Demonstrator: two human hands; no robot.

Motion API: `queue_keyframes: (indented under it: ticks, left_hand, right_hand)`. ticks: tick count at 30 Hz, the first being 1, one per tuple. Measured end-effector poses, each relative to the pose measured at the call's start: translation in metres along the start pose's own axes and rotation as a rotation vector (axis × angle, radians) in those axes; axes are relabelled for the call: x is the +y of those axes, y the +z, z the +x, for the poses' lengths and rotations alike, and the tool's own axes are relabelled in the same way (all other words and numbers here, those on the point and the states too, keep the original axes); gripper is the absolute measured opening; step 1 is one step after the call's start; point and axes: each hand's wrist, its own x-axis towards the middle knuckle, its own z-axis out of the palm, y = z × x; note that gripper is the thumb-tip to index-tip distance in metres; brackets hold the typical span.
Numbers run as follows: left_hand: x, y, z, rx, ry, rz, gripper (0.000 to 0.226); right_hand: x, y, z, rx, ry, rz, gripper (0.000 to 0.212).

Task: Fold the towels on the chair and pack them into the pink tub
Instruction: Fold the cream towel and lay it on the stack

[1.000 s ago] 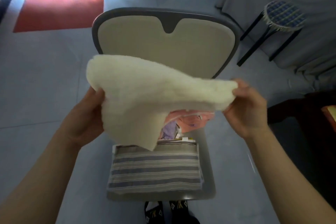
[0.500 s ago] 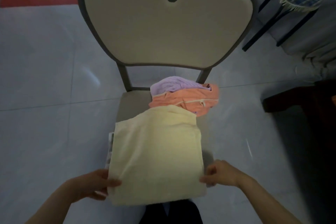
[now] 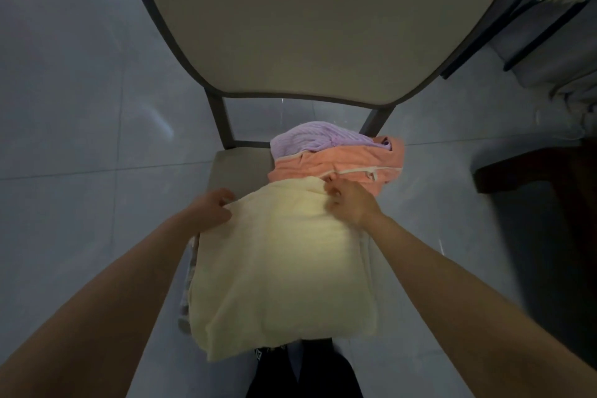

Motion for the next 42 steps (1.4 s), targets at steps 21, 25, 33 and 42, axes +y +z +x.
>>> queue_keyframes:
  ticks: [21,25,33,42]
  left_hand:
    - [0.008,0.006,0.016,0.008,0.161,-0.421,0.017]
    - [0.018,0.004,0.022,-0.277,0.199,-0.553,0.007]
    - [0.035,-0.044,0.012,-0.546,0.312,-0.234,0.024]
    - [0.026,-0.061,0.003,-0.538,0.293,-0.333,0.048]
  right_hand:
    - [0.050,0.007,0.004,0.303,0.236,0.501,0.017]
    - [0.055,0.011,0.007,0.311,0.197,0.445,0.021]
    - [0.065,0.003,0.008,0.116,0.064,0.226,0.042]
    - [0.073,-0.002,0.008,0.136,0.036,0.201,0.013]
